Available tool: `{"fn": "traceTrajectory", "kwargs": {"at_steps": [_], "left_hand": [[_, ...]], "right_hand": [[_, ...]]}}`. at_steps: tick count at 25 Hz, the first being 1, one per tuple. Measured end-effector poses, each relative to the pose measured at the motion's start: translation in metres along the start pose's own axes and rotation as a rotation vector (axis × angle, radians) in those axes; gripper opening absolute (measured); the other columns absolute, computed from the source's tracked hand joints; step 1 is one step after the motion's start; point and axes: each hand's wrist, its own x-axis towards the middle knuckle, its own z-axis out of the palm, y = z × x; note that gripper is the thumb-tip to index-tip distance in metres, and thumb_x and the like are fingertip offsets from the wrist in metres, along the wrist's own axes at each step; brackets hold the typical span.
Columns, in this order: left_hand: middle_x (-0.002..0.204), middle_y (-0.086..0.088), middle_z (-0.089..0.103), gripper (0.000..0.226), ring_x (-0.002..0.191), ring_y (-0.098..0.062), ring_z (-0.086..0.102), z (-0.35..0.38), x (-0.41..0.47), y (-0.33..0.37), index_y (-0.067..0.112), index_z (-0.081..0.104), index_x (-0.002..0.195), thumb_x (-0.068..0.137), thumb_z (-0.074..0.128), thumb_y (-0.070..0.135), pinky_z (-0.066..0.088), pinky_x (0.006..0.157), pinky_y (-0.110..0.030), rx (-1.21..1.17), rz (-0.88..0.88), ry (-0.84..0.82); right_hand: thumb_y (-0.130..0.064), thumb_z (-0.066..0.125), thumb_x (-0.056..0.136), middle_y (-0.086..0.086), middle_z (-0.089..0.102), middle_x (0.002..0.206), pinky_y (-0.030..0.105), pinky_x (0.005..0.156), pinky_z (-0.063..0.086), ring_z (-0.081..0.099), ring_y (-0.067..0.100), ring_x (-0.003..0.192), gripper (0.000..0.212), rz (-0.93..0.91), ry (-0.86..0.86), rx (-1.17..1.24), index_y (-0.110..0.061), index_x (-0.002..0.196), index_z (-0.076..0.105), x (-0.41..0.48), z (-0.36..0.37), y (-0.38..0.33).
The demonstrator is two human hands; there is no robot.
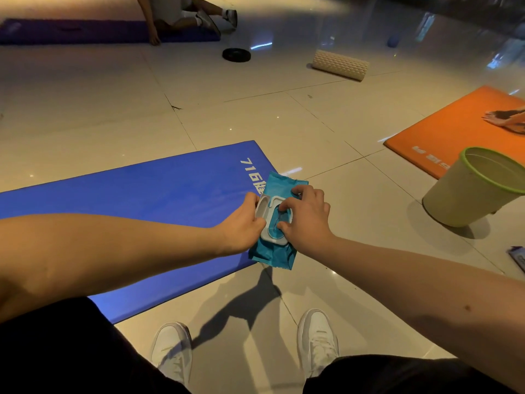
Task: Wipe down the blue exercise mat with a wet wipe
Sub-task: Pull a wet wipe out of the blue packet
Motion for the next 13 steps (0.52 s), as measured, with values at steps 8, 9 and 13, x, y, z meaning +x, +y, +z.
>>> {"fn": "traceTrajectory", "kwargs": {"at_steps": [8,9,13], "left_hand": [[0.107,-0.004,0.055,0.016,0.091,-0.018,0.064,-0.003,0.007,-0.003,0.011,0.032,0.119,0.105,0.039,0.013,0.061,0.066,-0.035,-0.115,-0.095,0.145],[0.105,-0.002,0.054,0.014,0.088,-0.014,0.063,-0.004,0.008,-0.002,0.011,0.032,0.118,0.106,0.038,0.012,0.058,0.061,-0.029,-0.138,-0.109,0.166],[0.104,-0.004,0.057,0.012,0.085,-0.016,0.065,-0.003,0.008,-0.001,0.011,0.033,0.116,0.105,0.038,0.012,0.057,0.059,-0.030,-0.204,-0.170,0.212]], "right_hand": [[-0.029,0.073,0.087,-0.002,0.053,0.120,0.034,0.088,0.029,0.041,0.022,0.114,0.010,-0.199,0.045,-0.063,-0.022,0.091,0.068,-0.009,0.000,-0.004],[-0.030,0.071,0.089,-0.003,0.054,0.116,0.034,0.087,0.031,0.043,0.021,0.111,0.009,-0.213,0.006,-0.077,-0.023,0.092,0.067,-0.011,0.000,-0.006],[-0.030,0.067,0.091,-0.006,0.062,0.101,0.032,0.087,0.041,0.052,0.016,0.102,0.015,-0.166,-0.140,0.023,-0.028,0.084,0.055,-0.012,0.000,-0.008]]}}
